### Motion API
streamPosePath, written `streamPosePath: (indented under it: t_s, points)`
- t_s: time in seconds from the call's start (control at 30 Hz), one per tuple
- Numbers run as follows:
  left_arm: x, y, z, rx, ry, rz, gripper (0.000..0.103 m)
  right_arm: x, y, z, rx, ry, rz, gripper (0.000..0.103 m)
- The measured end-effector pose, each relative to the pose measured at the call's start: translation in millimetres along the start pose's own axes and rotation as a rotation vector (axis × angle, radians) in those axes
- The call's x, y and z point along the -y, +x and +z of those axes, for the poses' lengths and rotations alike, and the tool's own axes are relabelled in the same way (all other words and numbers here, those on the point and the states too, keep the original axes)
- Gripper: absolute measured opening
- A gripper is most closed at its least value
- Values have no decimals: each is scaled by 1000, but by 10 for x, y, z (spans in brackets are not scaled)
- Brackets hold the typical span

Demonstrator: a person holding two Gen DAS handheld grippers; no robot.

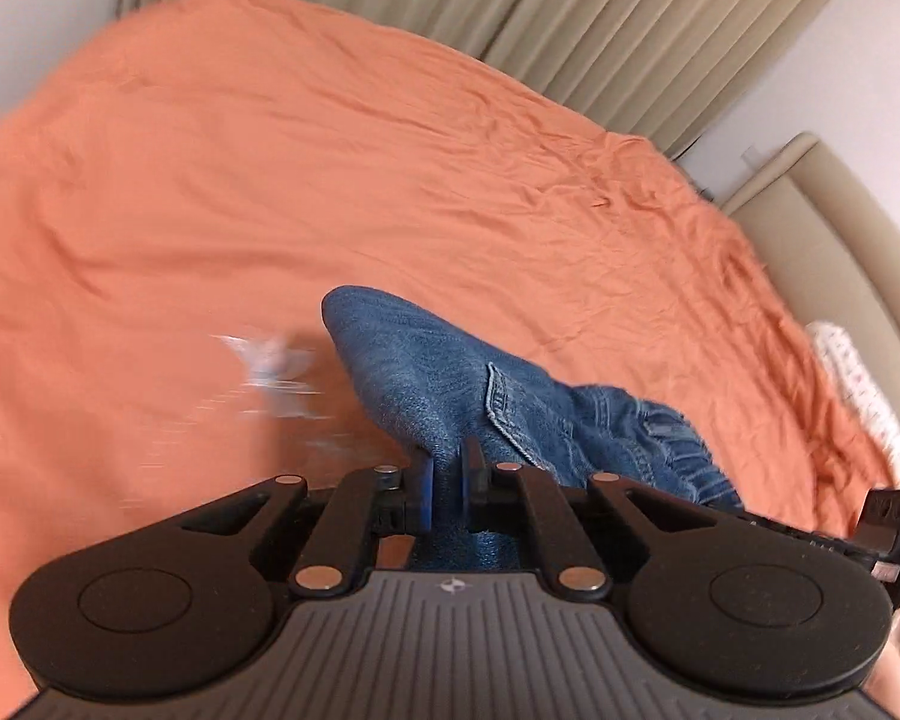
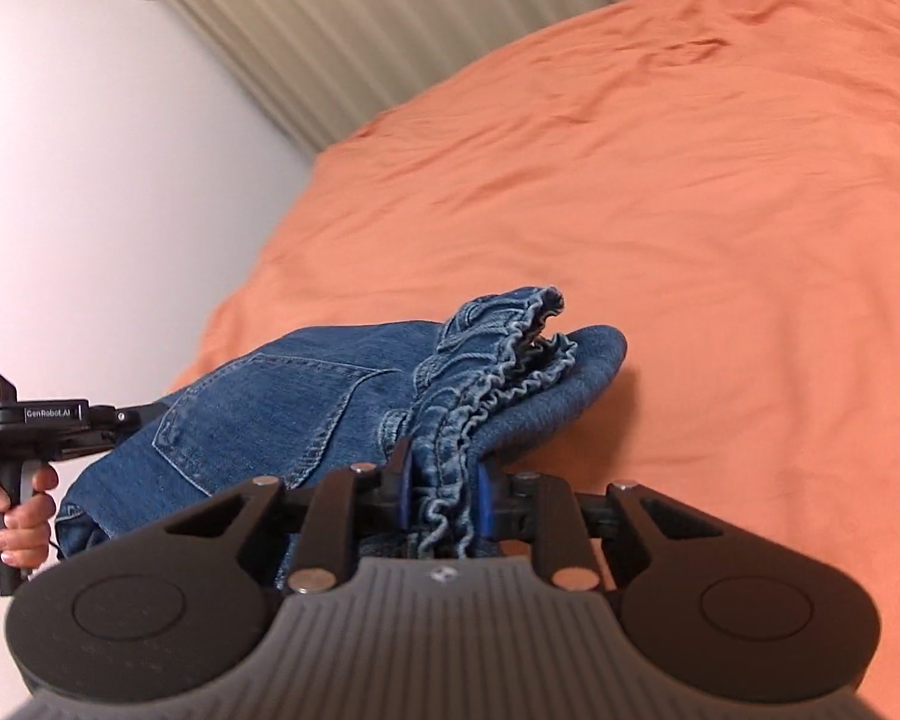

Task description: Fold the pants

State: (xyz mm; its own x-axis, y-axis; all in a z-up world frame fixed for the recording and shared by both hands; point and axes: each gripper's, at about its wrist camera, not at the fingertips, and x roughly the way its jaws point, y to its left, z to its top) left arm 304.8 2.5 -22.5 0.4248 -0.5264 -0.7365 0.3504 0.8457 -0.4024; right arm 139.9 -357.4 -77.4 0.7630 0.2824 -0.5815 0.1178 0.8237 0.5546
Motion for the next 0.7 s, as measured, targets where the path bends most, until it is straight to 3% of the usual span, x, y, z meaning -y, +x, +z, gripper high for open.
streamPosePath:
  t_s: [0.13, 0.27, 0.5, 0.7]
  points:
    - [-177, -485, -80, -24, 62, 118, 8, -450, 122, -226, -3, -12, 76, 16]
    - [-421, -713, -185, -44, 101, 213, 8, -904, 303, -544, -15, -54, 101, 16]
    - [-923, -467, -544, -66, 51, 270, 8, -1180, 688, -1147, -48, -92, 64, 16]
    - [-1222, -290, -757, -83, 41, 303, 8, -1130, 900, -1325, -108, -103, -23, 16]
